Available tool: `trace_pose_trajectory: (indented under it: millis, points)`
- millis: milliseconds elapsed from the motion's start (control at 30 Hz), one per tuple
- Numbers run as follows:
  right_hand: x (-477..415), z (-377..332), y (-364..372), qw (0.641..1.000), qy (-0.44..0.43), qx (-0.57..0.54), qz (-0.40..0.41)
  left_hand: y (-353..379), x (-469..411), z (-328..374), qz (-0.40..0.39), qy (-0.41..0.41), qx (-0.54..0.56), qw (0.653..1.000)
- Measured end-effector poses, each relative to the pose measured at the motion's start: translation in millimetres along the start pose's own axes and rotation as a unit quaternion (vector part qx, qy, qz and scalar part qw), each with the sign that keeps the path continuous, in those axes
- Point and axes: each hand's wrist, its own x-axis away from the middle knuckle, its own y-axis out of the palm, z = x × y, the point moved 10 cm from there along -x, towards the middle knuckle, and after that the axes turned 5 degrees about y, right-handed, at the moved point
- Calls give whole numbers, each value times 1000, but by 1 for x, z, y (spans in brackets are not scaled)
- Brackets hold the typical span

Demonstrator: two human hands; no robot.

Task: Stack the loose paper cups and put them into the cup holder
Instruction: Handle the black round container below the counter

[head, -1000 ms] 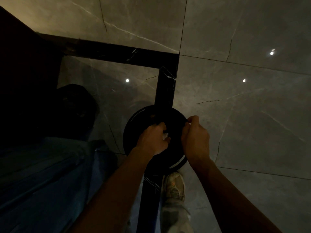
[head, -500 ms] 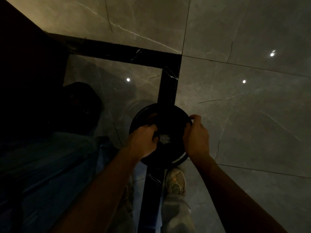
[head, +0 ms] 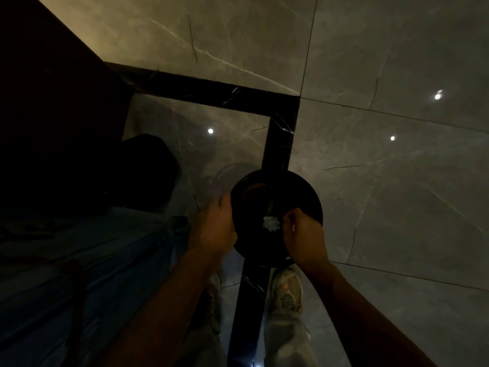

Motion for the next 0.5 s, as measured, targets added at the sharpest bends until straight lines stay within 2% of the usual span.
trace_pose_trajectory:
  millis: [67, 300, 500]
  points:
    - [-3, -6, 7, 1000, 2, -3, -14, 1, -2, -7, -16, -21, -17, 999]
    - [-17, -14, 26, 998, 21, 8, -52, 17, -10, -5, -32, 3, -133, 991]
    - [-28, -17, 34, 998, 13, 22, -55, 21, -12, -5, -15, 22, -154, 988]
